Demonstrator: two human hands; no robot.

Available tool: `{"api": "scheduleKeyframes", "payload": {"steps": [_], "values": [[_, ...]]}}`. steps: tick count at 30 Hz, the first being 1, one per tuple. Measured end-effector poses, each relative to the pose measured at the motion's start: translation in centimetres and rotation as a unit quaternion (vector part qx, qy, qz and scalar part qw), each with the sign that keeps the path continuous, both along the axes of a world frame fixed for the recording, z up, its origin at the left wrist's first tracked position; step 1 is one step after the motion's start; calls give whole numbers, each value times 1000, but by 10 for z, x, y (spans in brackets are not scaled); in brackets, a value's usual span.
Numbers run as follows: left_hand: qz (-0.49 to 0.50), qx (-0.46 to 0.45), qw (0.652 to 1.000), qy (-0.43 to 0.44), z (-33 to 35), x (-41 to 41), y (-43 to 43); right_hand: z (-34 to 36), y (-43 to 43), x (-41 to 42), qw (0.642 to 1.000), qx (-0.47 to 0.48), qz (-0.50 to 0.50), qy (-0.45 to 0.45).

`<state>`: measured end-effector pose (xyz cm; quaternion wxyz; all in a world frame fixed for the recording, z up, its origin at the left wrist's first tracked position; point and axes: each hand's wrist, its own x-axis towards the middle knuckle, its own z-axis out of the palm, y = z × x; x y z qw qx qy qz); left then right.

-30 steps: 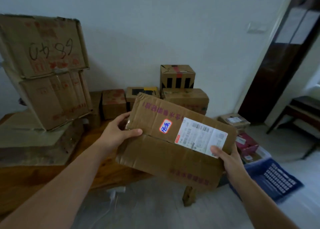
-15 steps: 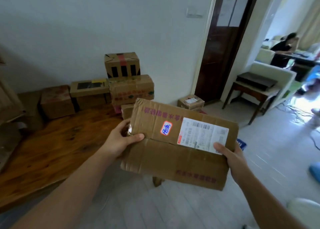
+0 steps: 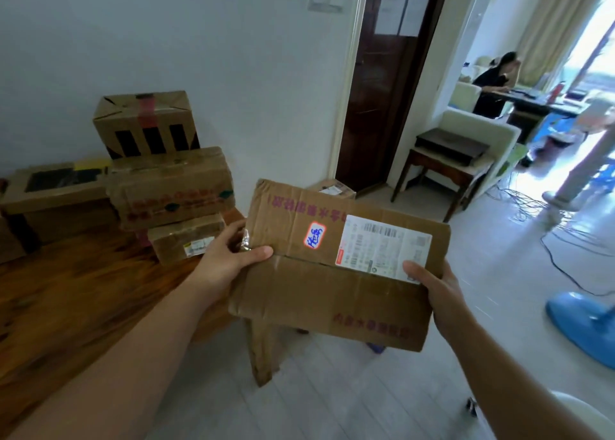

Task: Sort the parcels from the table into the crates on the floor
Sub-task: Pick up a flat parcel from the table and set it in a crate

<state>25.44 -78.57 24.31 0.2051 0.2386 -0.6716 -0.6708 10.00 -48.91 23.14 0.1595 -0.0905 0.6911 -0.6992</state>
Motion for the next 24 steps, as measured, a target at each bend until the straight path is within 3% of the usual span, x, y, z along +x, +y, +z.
{"api": "scheduleKeyframes", "payload": {"steps": [14, 24], "values": [[-74, -14, 995, -59, -15, -218, -11, -13, 9, -197, 999, -19, -36, -18], [-25, 32, 995, -95, -50, -368, 44, -29, 31, -401, 996, 72, 13, -57]]}}
